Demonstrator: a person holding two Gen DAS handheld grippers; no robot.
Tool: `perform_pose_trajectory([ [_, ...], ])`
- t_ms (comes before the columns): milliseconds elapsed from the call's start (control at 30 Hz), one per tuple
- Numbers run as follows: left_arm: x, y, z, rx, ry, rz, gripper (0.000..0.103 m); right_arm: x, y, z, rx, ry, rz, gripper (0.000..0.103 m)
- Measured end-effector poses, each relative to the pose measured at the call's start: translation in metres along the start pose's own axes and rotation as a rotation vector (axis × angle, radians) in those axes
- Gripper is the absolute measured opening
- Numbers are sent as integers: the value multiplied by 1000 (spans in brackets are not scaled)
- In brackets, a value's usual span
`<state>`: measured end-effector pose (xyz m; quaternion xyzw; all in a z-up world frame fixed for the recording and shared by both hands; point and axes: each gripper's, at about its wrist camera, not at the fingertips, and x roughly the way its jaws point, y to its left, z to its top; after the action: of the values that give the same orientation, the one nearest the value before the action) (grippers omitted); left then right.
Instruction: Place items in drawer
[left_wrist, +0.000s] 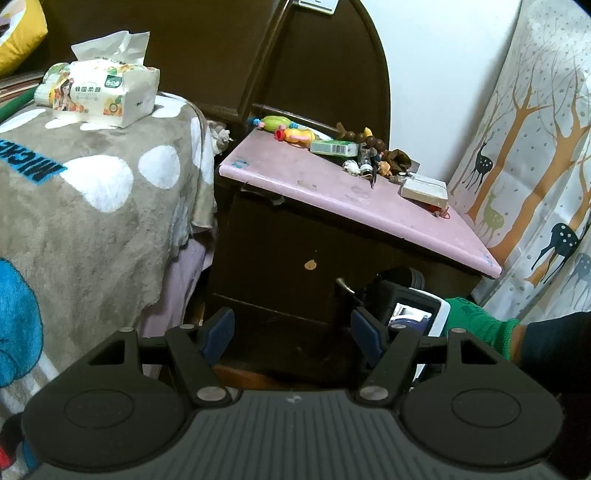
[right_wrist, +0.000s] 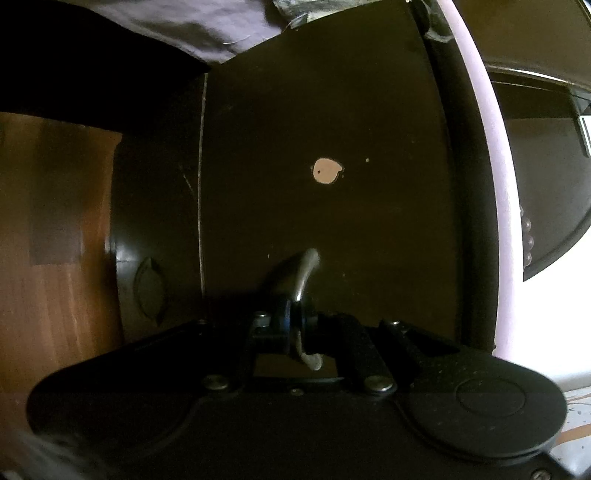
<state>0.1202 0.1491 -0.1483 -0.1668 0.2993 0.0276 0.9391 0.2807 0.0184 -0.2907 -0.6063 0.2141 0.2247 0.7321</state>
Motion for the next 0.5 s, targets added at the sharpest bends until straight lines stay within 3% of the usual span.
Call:
perform_pose_trajectory([
  [33, 1, 0, 0, 2, 1, 3, 69, -4, -3, -3, 41, 11, 19, 27],
  [167, 2, -3, -1, 12, 11, 17, 69, -18, -14, -14, 204, 56, 93, 42],
  [233, 3, -4, -2, 17, 14, 24, 69, -25, -19, -20, 285, 78, 130, 58],
  [333, 3, -7, -4, 23, 19, 38, 71, -36, -28, -28, 408, 111, 185, 72],
  [400, 3, -10, -5, 23, 26, 42, 77, -50, -34, -36, 492, 121, 209, 77],
  [500, 2, -16, -6, 31, 35, 54, 77, -82, -44, -51, 622, 111, 220, 79],
])
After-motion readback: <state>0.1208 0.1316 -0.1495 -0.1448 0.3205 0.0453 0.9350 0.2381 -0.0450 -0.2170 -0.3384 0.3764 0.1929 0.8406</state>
